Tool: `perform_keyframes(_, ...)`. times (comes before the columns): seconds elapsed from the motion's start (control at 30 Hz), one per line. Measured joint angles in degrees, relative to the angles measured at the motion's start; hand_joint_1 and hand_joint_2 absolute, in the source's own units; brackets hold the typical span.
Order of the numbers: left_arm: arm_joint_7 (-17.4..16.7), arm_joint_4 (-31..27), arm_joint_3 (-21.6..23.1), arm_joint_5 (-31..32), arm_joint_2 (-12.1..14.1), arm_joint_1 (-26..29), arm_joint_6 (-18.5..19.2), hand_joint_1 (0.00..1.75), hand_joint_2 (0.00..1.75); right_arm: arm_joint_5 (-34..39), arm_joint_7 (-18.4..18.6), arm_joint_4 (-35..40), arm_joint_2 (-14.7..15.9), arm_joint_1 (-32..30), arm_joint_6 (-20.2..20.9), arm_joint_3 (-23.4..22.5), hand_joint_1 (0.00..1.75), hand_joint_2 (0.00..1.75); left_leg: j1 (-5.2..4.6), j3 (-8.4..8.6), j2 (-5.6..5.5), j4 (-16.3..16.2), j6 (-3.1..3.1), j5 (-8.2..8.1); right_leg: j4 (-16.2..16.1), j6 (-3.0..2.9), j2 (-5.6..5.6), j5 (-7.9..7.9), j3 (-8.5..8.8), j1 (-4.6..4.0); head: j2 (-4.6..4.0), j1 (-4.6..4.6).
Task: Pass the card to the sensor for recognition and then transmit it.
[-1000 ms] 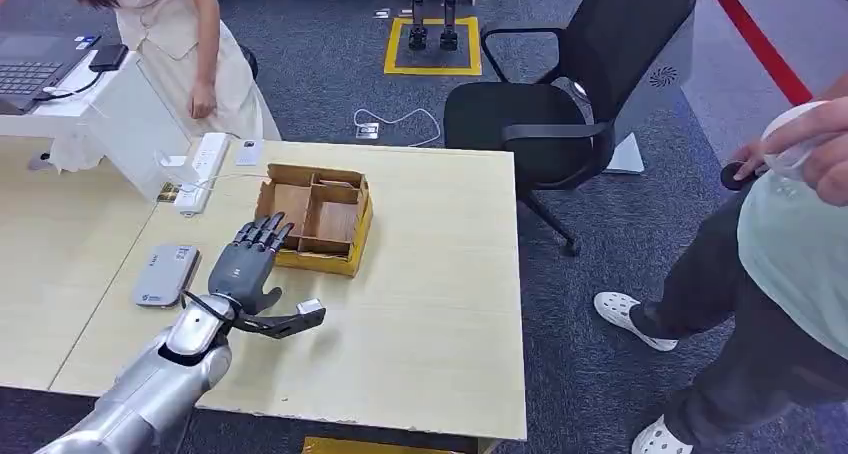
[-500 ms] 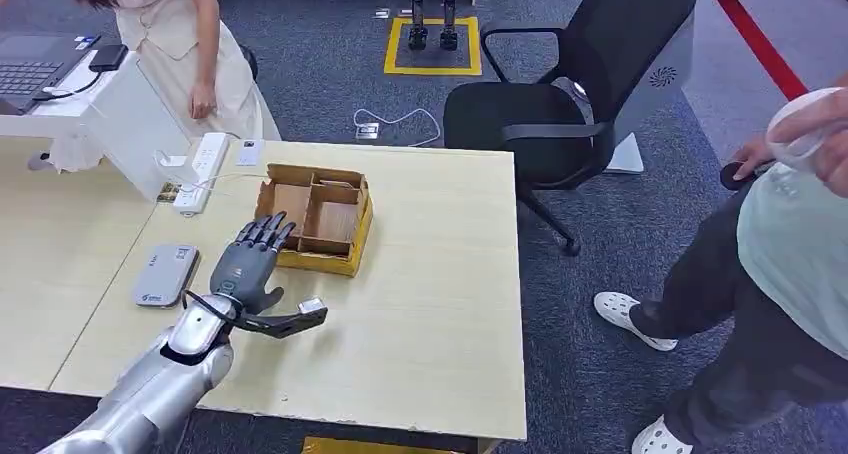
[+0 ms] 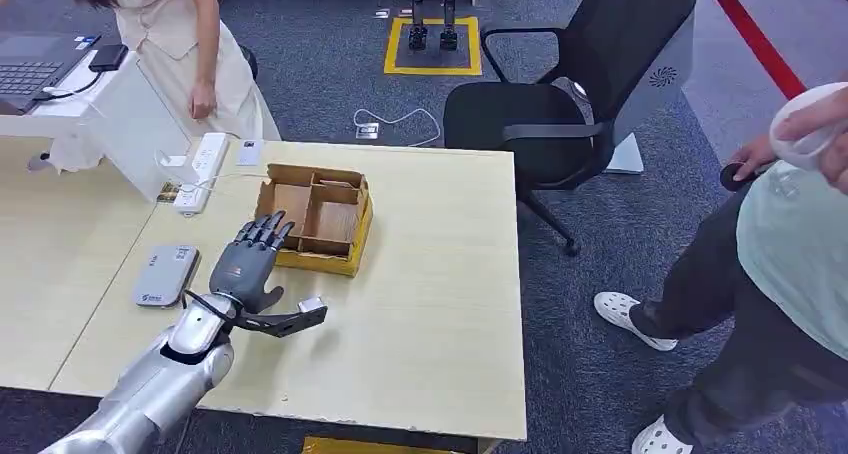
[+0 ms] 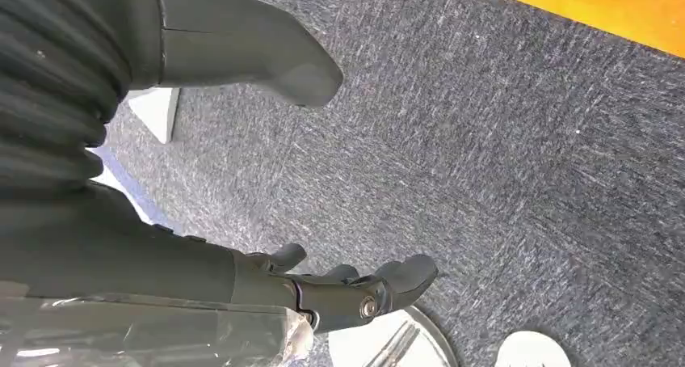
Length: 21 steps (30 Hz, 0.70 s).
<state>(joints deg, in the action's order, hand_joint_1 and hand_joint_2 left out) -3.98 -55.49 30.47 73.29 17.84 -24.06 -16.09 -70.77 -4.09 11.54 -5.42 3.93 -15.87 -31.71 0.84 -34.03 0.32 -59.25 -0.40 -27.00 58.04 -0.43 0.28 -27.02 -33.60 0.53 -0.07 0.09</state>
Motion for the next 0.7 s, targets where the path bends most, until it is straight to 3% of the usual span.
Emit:
perform_keyframes(0.43, -0.87, 0.07, -2.45, -0.09, -0.07, 0.0, -3.26, 0.0, 1.75, -0.15, 0.02, 0.0, 0.0, -0.03, -0.17, -0.02, 0.0, 1.75, 0.0, 0.0, 0.0, 0.0, 0.0, 0.0, 0.0, 0.0, 0.0, 0.0, 0.0, 0.0, 0.0, 0.0)
perform_keyframes(0.7, -0.87, 0.04, -3.78, -0.09, 0.28, 0.01, -3.21, 0.0, 1.75, -0.22, 0.33, 0.0, 0.0, -0.03, -0.18, -0.02, 0.0, 1.75, 0.0, 0.0, 0.0, 0.0, 0.0, 0.0, 0.0, 0.0, 0.0, 0.0, 0.0, 0.0, 0.02, 0.0)
